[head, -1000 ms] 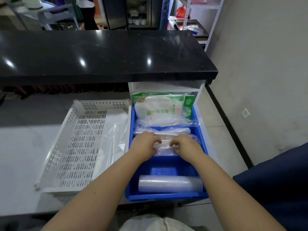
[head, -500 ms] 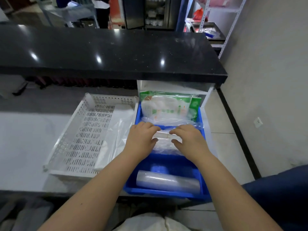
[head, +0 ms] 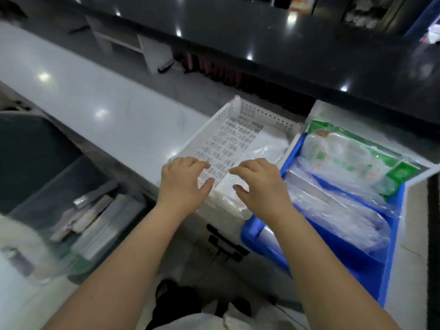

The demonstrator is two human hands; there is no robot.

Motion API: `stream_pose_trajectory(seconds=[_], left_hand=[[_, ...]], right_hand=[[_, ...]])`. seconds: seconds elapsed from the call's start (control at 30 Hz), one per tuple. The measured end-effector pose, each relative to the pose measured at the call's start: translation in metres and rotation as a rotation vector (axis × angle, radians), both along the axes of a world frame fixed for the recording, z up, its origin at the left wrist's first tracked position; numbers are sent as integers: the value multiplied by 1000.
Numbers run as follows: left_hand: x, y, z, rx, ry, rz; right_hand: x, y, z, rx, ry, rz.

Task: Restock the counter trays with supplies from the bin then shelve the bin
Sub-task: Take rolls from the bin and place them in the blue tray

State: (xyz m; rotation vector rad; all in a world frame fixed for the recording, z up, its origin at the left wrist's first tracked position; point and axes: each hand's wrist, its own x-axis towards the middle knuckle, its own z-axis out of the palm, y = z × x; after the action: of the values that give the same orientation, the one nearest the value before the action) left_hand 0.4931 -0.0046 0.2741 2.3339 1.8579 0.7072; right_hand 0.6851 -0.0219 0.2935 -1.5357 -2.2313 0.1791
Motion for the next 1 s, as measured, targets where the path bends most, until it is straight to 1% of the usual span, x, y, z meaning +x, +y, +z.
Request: stream_pose_trajectory(seconds=[0.13, 0.27, 0.43, 0.53, 0.63, 0.73, 0.9, 1.0], left_hand=[[-99, -16, -5, -16, 28, 209], [-208, -35, -10, -52, 31, 395], [-338, -63, -23, -82, -5, 583], [-397, -79, -37, -142, -38, 657], [-441, -92, -55, -243, -46, 723], [-473, -98, -77, -320, -110, 789], [-496, -80, -112, -400, -186, 837], [-507, -58, -140, -482, -187, 875]], right_hand=[[-92, 15, -2, -1, -78, 188], [-203, 29, -7, 29, -135, 371], [-341, 36, -29, 6, -151, 533], [-400, 38, -49, -54, -178, 597], [-442, 43, -67, -121, -229, 633], [-477, 55, -80, -196, -295, 661], [-518, 94, -107, -281, -341, 689], [-542, 121, -132, -373, -379, 745]])
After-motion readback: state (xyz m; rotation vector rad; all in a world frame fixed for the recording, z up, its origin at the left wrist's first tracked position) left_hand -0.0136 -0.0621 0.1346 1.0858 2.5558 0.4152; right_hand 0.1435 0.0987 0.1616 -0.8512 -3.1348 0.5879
